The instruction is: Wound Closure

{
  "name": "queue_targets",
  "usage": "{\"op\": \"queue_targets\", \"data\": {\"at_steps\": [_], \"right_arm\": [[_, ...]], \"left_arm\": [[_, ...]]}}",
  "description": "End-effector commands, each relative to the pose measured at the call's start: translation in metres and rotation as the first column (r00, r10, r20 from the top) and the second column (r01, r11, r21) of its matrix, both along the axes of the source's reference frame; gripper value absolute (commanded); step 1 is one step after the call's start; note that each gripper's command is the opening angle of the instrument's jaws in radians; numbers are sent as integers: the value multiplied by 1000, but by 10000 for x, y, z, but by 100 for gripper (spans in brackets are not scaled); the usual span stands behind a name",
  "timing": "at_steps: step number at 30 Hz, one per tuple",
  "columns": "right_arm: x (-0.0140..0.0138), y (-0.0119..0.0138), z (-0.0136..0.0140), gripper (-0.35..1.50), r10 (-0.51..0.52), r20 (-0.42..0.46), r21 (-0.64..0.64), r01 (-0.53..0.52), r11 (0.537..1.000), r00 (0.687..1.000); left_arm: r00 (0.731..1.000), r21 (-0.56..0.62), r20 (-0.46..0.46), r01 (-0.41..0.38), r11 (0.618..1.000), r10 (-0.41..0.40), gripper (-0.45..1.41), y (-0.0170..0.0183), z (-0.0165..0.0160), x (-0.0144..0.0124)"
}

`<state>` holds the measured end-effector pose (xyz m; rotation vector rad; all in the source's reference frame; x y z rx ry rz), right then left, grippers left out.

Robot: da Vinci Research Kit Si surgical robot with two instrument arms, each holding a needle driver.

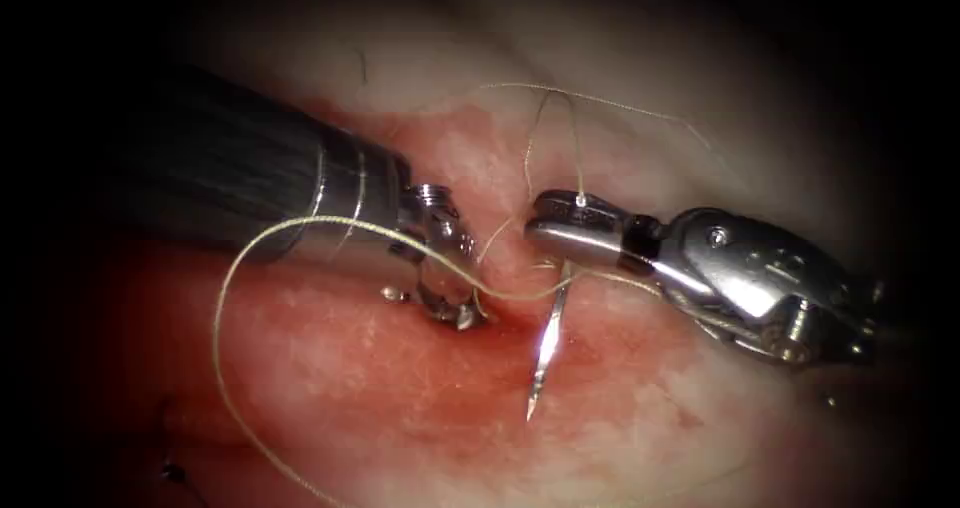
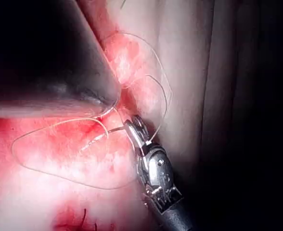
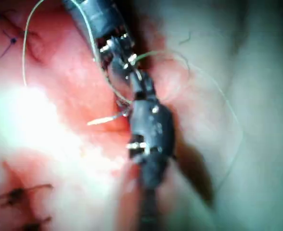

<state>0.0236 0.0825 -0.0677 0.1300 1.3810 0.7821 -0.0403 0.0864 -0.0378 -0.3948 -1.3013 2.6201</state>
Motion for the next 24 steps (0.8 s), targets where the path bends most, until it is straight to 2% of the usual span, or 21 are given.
{"op": "queue_targets", "data": {"at_steps": [1, 3, 7, 14, 24], "right_arm": [[7, -1, 6, -35, -1, -2, -7, 1, 1000, 1000], [6, 2, 7, -35, 5, -4, -22, -5, 1000, 1000], [4, 11, 13, -35, 14, 3, -53, -14, 998, 1000], [2, 30, 29, -35, 31, 30, -115, -28, 993, 999], [10, 28, 48, -35, 50, 60, -151, -40, 988, 997]], "left_arm": [[1000, 15, -2, -4, 1000, 4, -13, -4, 8, -8], [1000, 56, -21, -14, 998, 15, 3, -7, 14, -16], [1000, 88, 7, -10, 996, 10, 16, -3, 14, -19], [1000, 104, 24, -17, 994, 14, 19, 10, -3, -2], [998, 103, 60, -21, 994, 14, 19, 5, -14, -1]]}}
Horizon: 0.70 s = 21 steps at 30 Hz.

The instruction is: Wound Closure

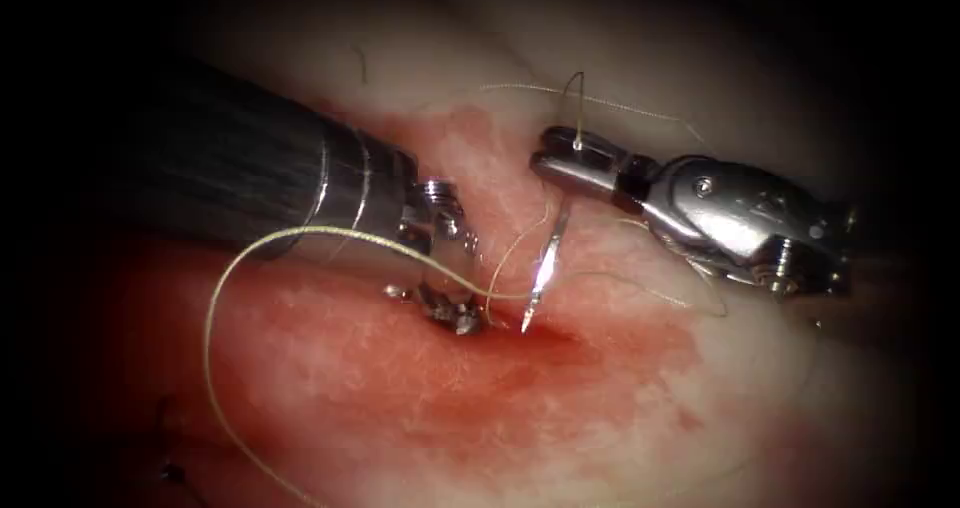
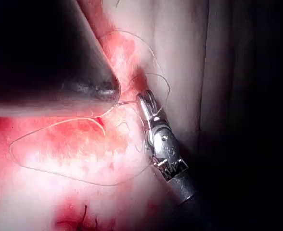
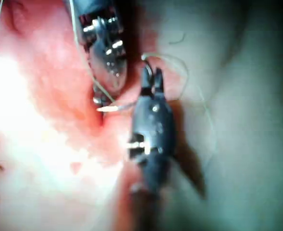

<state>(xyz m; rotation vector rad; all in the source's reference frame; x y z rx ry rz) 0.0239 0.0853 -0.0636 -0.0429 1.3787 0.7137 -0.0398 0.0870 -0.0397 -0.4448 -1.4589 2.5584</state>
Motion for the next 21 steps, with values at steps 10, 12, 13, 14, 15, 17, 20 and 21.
{"op": "queue_targets", "data": {"at_steps": [10, 12, 13, 14, 15, 17, 20, 21], "right_arm": [[25, -14, 20, -35, -13, 50, -70, 17, 997, 999], [28, -18, 22, -35, -26, 69, -88, 32, 996, 997], [29, -19, 23, -35, -30, 77, -92, 37, 995, 997], [30, -21, 25, -35, -32, 82, -98, 40, 994, 996], [30, -22, 25, -35, -34, 85, -103, 42, 994, 996], [30, -24, 26, -35, -40, 84, -104, 49, 993, 996], [31, -30, 24, -35, -66, 78, -102, 74, 992, 995], [32, -33, 23, -35, -72, 77, -102, 80, 992, 994]], "left_arm": [[999, -14, 31, 19, 1000, -19, 18, 8, -12, 3], [999, -13, 37, 24, 1000, -23, 17, 9, -16, 3], [999, -11, 38, 24, 1000, -23, 17, 9, -18, 3], [999, -11, 39, 25, 1000, -25, 17, 9, -21, 2], [999, -12, 40, 26, 1000, -26, 17, 9, -23, 1], [999, -12, 41, 28, 1000, -27, 17, 9, -27, 0], [999, -13, 44, 31, 999, -31, 17, 11, -34, 1], [999, -14, 45, 32, 999, -31, 17, 12, -36, 2]]}}
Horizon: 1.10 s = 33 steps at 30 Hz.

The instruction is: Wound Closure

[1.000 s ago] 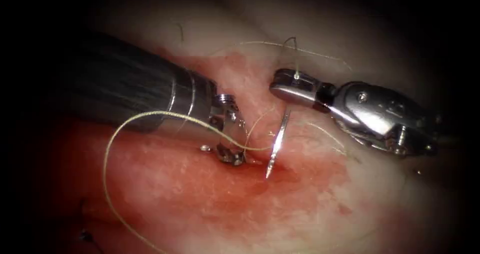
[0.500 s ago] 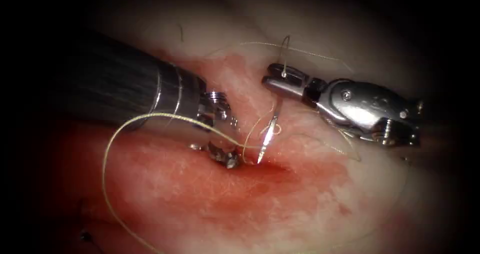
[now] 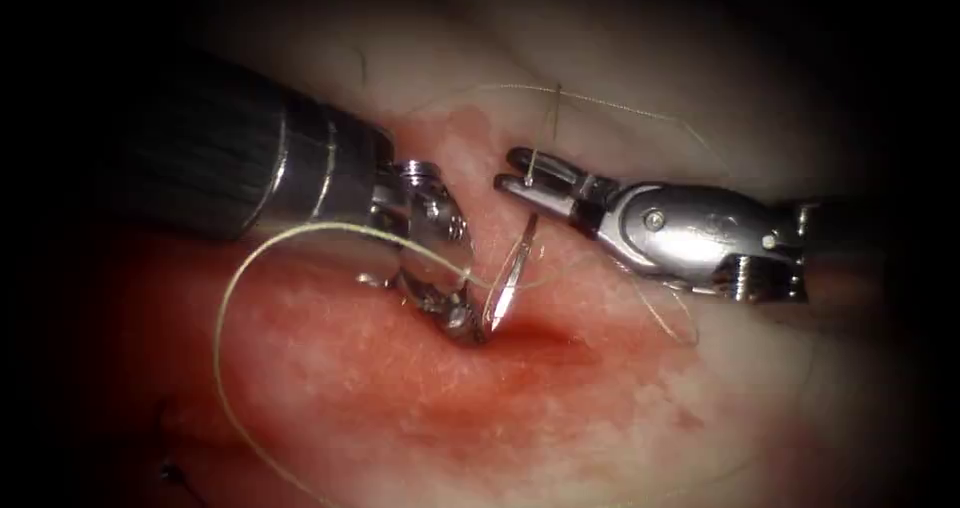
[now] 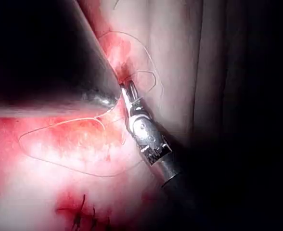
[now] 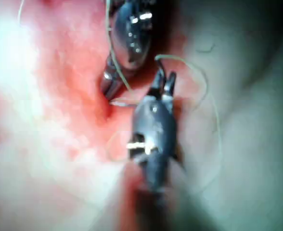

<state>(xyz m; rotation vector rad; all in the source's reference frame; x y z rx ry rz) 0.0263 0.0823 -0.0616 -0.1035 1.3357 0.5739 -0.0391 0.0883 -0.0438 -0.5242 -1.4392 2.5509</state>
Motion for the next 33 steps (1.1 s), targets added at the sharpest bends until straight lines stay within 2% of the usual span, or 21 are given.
{"op": "queue_targets", "data": {"at_steps": [1, 6, 16, 24, 26, 28, 33], "right_arm": [[8, -6, 3, -35, -11, -5, 1, 11, 1000, 1000], [5, -21, -1, -35, -48, 3, 9, 48, 999, 999], [6, -19, -3, -35, -50, -4, 10, 50, 999, 999], [7, -16, -4, -35, -48, -6, 5, 48, 999, 999], [6, -14, -5, -35, -44, -10, 16, 44, 999, 999], [6, -12, -5, -35, -48, -14, 17, 48, 999, 999], [5, -9, -6, -35, -42, -29, 39, 43, 998, 999]], "left_arm": [[1000, -6, 2, 2, 1000, -2, 17, 0, 4, -4], [1000, -23, 8, 11, 1000, -10, 17, 6, -6, 7], [1000, -59, 8, 28, 998, -28, 16, -15, -28, 18], [994, -130, 34, 104, 986, -100, 12, -33, -89, 17], [993, -155, 41, 118, 981, -113, 10, -43, -99, 8], [990, -154, 48, 135, 979, -129, 9, -49, -99, 3], [988, -171, 53, 152, 974, -144, 9, -57, -71, -1]]}}
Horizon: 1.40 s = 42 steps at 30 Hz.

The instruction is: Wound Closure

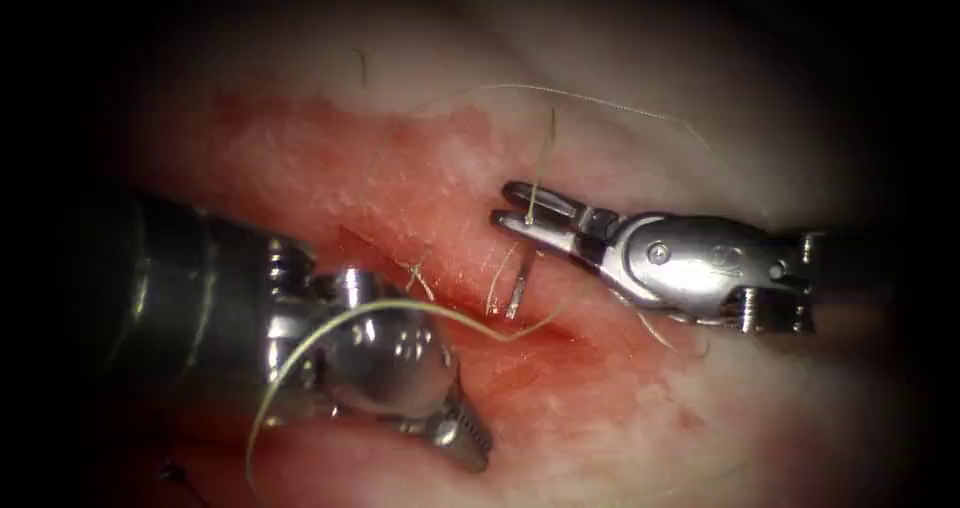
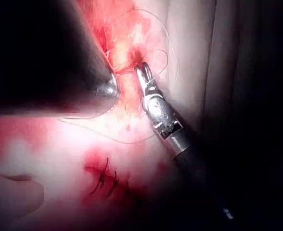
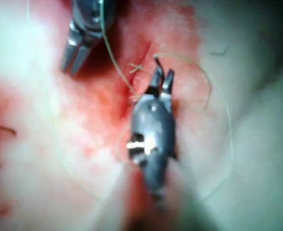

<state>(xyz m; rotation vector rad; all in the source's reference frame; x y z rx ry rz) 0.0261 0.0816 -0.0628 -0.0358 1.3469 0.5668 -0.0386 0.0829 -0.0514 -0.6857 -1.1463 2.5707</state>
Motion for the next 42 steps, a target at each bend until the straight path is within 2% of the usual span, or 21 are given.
{"op": "queue_targets", "data": {"at_steps": [1, 5, 10, 19, 29, 35, 42], "right_arm": [[8, -2, 5, -35, -1, -3, 0, 1, 1000, 1000], [8, -1, 5, -35, 2, -5, 6, -2, 1000, 1000], [8, -1, 5, -35, 4, -7, 11, -4, 1000, 1000], [7, 3, 5, -35, 9, -20, 39, -8, 999, 1000], [5, 9, 8, -35, -3, -60, 87, 8, 996, 998], [5, 13, 10, -35, 2, -70, 114, 6, 993, 998], [5, 19, 8, -35, 18, -90, 147, -4, 989, 996]], "left_arm": [[1000, -5, -1, -1, 1000, 1, 9, -1, 9, -4], [997, -57, 5, 75, 995, -75, 3, 16, 24, 7], [994, -59, -8, 112, 992, -113, 2, 7, 29, 13], [974, -30, 68, 217, 976, -215, 5, -10, 21, 22], [974, -42, 61, 219, 975, -217, 3, -35, 30, 19], [970, -39, 73, 234, 971, -231, 1, -25, 48, 14], [971, -45, 79, 231, 972, -227, -1, -25, 60, 24]]}}
